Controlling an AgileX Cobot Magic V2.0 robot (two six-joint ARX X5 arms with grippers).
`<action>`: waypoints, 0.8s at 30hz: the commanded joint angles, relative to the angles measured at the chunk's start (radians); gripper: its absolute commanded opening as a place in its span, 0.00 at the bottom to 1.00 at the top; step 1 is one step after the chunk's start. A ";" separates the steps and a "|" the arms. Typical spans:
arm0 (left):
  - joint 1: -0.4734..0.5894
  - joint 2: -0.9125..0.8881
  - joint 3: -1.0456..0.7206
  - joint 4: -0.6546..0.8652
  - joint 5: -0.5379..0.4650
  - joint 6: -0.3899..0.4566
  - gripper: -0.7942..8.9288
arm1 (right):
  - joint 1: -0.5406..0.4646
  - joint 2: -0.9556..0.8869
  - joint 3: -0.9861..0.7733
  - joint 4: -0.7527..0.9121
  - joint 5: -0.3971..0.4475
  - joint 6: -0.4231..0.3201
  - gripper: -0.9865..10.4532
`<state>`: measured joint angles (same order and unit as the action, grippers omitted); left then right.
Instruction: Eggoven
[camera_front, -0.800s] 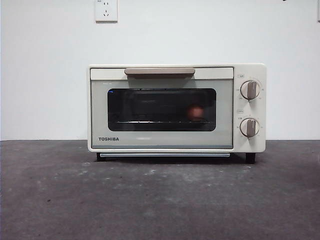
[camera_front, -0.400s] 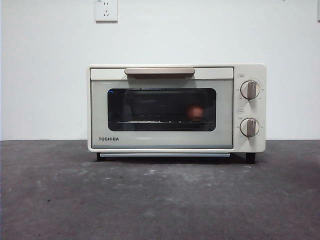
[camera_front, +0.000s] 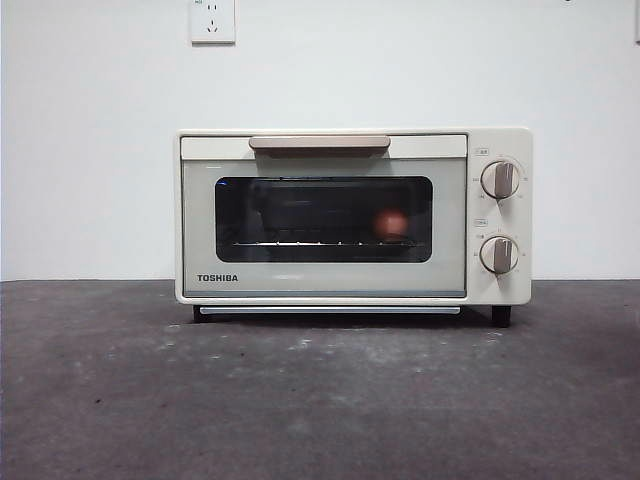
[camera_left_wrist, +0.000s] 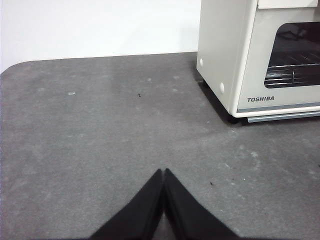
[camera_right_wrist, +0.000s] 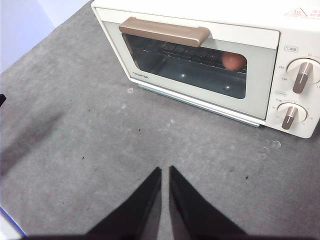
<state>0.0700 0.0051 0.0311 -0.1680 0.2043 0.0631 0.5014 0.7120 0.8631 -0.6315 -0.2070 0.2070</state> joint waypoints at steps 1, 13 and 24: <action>0.003 -0.002 -0.027 0.005 -0.003 -0.004 0.09 | 0.006 0.003 0.005 0.011 0.001 0.002 0.09; 0.003 -0.002 -0.027 0.005 -0.003 -0.004 0.09 | -0.177 -0.122 -0.049 0.147 0.064 -0.110 0.09; 0.003 -0.002 -0.027 0.005 -0.003 -0.004 0.09 | -0.507 -0.410 -0.473 0.546 -0.062 -0.130 0.09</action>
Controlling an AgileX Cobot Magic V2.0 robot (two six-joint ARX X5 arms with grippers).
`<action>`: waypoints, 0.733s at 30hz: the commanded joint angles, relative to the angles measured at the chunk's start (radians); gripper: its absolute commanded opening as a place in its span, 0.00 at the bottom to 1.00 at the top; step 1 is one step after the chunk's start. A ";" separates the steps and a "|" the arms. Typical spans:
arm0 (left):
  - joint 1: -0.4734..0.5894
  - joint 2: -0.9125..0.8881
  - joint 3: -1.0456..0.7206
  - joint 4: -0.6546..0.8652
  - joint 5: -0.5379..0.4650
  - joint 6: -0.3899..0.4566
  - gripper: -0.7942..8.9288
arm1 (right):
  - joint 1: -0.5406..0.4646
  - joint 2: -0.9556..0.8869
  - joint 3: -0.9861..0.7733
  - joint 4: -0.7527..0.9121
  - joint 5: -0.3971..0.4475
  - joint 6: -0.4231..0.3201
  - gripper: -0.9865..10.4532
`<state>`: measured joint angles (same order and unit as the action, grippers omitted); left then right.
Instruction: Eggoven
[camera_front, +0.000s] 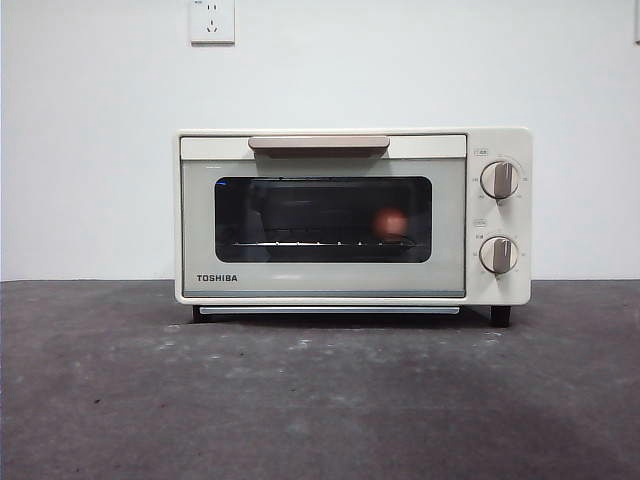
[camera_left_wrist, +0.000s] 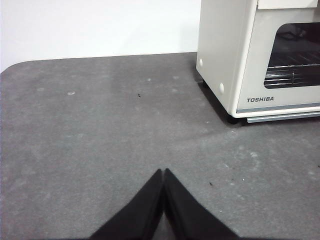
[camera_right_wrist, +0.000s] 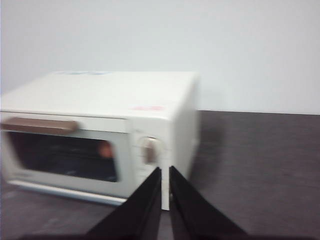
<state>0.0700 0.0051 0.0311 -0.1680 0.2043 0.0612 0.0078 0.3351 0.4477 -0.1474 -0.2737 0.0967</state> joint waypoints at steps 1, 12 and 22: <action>0.003 -0.002 -0.027 0.005 -0.003 -0.002 0.09 | -0.019 -0.055 -0.093 0.085 0.018 -0.019 0.09; 0.003 -0.002 -0.027 0.005 -0.003 -0.002 0.09 | -0.024 -0.293 -0.380 0.168 0.148 -0.018 0.09; 0.003 -0.002 -0.027 0.005 -0.003 -0.002 0.09 | -0.018 -0.332 -0.437 0.062 0.148 -0.015 0.09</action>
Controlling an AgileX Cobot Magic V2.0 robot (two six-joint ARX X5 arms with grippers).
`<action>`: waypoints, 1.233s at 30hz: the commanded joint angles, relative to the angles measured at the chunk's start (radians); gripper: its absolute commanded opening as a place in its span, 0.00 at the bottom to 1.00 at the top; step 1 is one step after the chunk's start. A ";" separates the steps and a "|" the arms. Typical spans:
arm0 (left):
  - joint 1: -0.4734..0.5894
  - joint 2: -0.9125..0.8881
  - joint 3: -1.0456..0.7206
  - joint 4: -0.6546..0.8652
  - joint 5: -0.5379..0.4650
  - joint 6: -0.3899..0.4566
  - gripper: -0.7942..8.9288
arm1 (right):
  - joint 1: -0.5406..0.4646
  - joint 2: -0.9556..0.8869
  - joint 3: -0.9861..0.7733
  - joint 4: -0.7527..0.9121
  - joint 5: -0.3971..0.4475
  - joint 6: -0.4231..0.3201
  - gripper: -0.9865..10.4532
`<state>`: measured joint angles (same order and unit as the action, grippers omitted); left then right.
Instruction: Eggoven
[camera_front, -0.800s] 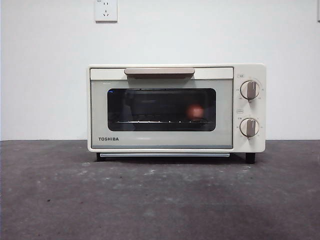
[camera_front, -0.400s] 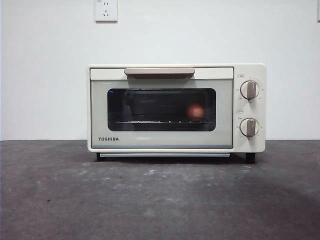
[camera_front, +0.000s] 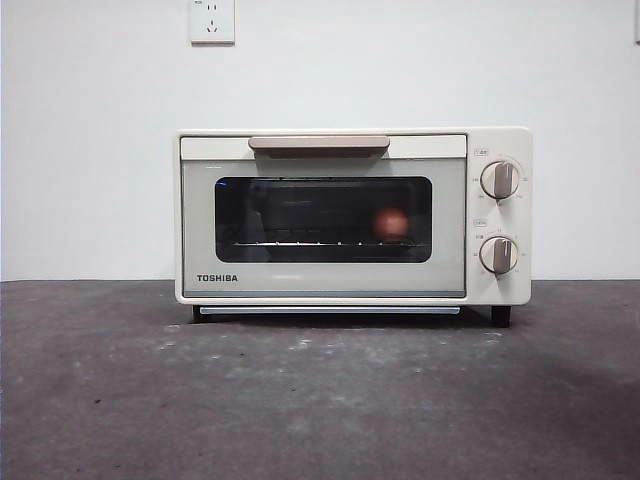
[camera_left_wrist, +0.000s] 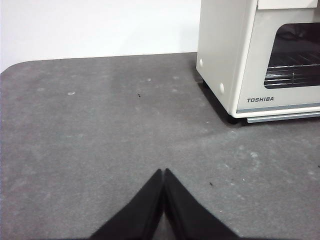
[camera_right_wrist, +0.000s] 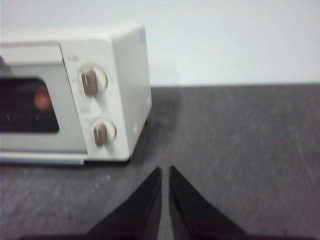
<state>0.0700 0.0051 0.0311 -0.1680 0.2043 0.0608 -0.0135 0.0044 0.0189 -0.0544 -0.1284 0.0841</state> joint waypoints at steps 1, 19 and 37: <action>0.003 -0.002 -0.027 0.005 -0.003 -0.002 0.09 | 0.004 -0.001 -0.008 -0.058 0.003 -0.002 0.09; 0.003 -0.002 -0.027 0.006 -0.003 -0.002 0.09 | 0.005 -0.001 -0.008 -0.103 0.002 0.003 0.09; 0.003 -0.002 -0.027 0.006 -0.003 -0.002 0.09 | 0.005 -0.001 -0.008 -0.103 0.002 0.003 0.09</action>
<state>0.0700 0.0051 0.0311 -0.1677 0.2043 0.0608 -0.0120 0.0051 0.0162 -0.1608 -0.1276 0.0849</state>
